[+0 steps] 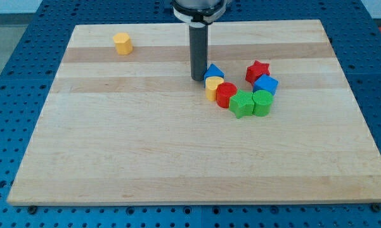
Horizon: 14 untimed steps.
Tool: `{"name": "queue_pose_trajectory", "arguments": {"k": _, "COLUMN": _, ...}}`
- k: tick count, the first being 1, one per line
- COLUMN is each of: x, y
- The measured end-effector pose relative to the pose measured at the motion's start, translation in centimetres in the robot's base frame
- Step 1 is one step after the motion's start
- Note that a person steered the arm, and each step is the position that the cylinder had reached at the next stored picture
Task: Move yellow hexagon towards center
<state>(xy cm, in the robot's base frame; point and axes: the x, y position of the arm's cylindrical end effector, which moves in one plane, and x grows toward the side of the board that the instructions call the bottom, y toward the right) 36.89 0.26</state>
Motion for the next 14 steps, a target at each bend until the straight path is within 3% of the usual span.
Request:
{"name": "queue_pose_trajectory", "arguments": {"k": 3, "x": 0.0, "y": 0.6}}
{"name": "queue_pose_trajectory", "arguments": {"k": 5, "x": -0.8, "y": -4.2}}
{"name": "queue_pose_trajectory", "arguments": {"k": 7, "x": 3.0, "y": -7.3}}
{"name": "queue_pose_trajectory", "arguments": {"k": 8, "x": 3.0, "y": -11.6}}
{"name": "queue_pose_trajectory", "arguments": {"k": 9, "x": -1.5, "y": -16.6}}
{"name": "queue_pose_trajectory", "arguments": {"k": 11, "x": -4.1, "y": -17.2}}
{"name": "queue_pose_trajectory", "arguments": {"k": 12, "x": -5.4, "y": -22.8}}
{"name": "queue_pose_trajectory", "arguments": {"k": 13, "x": -9.7, "y": -24.8}}
{"name": "queue_pose_trajectory", "arguments": {"k": 14, "x": -13.0, "y": -22.7}}
